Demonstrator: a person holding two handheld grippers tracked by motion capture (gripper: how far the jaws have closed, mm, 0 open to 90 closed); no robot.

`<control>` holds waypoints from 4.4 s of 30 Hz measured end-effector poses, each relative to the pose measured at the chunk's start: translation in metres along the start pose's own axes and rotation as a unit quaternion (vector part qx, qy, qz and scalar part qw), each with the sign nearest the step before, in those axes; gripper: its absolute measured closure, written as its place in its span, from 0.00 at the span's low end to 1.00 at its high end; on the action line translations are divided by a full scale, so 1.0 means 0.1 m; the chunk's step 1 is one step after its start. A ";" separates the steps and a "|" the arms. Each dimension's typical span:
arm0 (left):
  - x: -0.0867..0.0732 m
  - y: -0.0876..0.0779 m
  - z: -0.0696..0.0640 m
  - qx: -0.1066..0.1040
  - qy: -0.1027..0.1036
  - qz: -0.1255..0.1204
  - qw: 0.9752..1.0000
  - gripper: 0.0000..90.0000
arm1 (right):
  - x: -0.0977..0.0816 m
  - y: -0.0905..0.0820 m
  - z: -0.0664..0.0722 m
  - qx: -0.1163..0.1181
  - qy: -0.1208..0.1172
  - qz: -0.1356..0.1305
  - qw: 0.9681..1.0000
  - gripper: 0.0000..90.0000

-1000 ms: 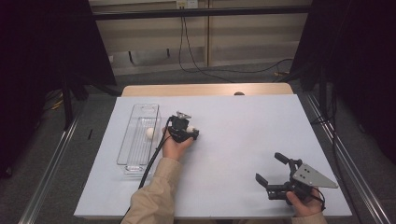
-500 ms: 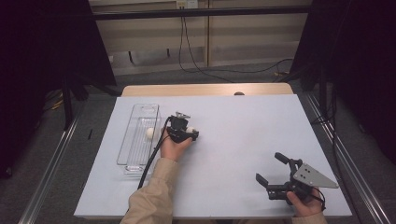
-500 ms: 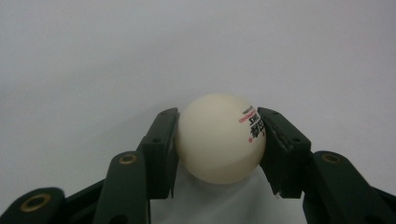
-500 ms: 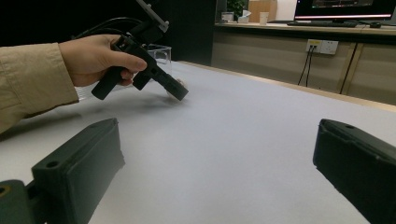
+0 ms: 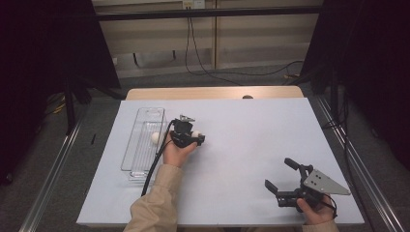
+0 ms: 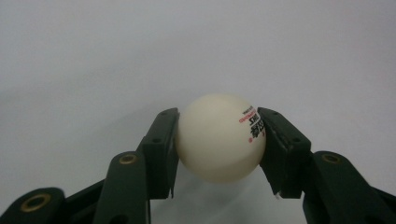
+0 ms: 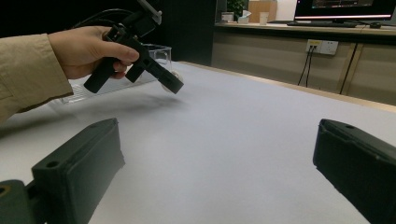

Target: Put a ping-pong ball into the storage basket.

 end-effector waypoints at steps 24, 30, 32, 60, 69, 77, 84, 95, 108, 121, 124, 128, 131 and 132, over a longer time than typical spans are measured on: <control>0.05 -0.24 -0.01 -0.012 -0.007 -0.009 1.000 0.57 | 0.00 0.00 0.01 0.001 -0.001 0.001 1.000 0.01; 0.06 -0.28 -0.01 -0.011 -0.005 -0.011 1.000 0.57 | 0.00 0.00 0.01 0.001 -0.001 0.001 1.000 0.01; 0.07 -0.29 -0.01 -0.011 -0.007 -0.011 1.000 0.57 | 0.00 0.00 0.01 0.002 -0.001 0.001 1.000 0.01; 0.07 -0.49 0.07 -0.009 -0.011 -0.007 1.000 0.57 | 0.01 0.00 0.02 0.001 -0.002 -0.001 1.000 0.01; 0.08 -0.56 0.11 -0.006 -0.016 -0.010 1.000 0.57 | 0.01 0.00 0.02 0.002 -0.003 0.000 1.000 0.01; 0.08 -0.62 0.14 -0.001 -0.020 -0.012 1.000 0.57 | 0.01 0.00 0.02 0.002 -0.002 0.000 1.000 0.01; 0.08 -0.66 0.16 0.000 -0.023 -0.011 1.000 0.57 | 0.01 0.00 0.02 0.002 -0.003 0.000 1.000 0.01; 0.08 -0.72 0.20 0.004 -0.029 -0.012 1.000 0.57 | 0.01 0.00 0.02 0.001 -0.002 -0.001 1.000 0.01; 0.08 -0.77 0.23 0.005 -0.028 -0.006 1.000 0.57 | 0.01 0.00 0.02 0.002 -0.002 -0.001 1.000 0.01; 0.08 -0.86 0.26 0.006 -0.032 -0.007 0.999 0.57 | 0.01 0.00 0.02 0.001 -0.002 -0.001 1.000 0.01; 0.08 -0.89 0.28 0.006 -0.034 -0.009 0.999 0.57 | 0.01 0.00 0.02 0.001 -0.002 -0.001 1.000 0.01; 0.08 -0.91 0.30 0.008 -0.033 -0.014 0.999 0.57 | 0.01 0.01 0.02 0.001 -0.002 -0.002 1.000 0.01; 0.08 -0.93 0.30 0.008 -0.033 -0.017 0.999 0.57 | 0.01 0.01 0.02 0.001 -0.002 -0.002 1.000 0.01; 0.09 -0.93 0.30 0.007 -0.031 -0.016 0.999 0.57 | 0.01 0.00 0.02 0.001 -0.002 -0.002 1.000 0.01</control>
Point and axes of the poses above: each handheld gripper's, and its own axes: y roughly forward along the jaws, x roughly out of its top, z roughly to its left, the point moved 7 cm from there along y, roughly forward along the jaws, and after that the axes turned 3 degrees about -x, right-handed, at the moved point
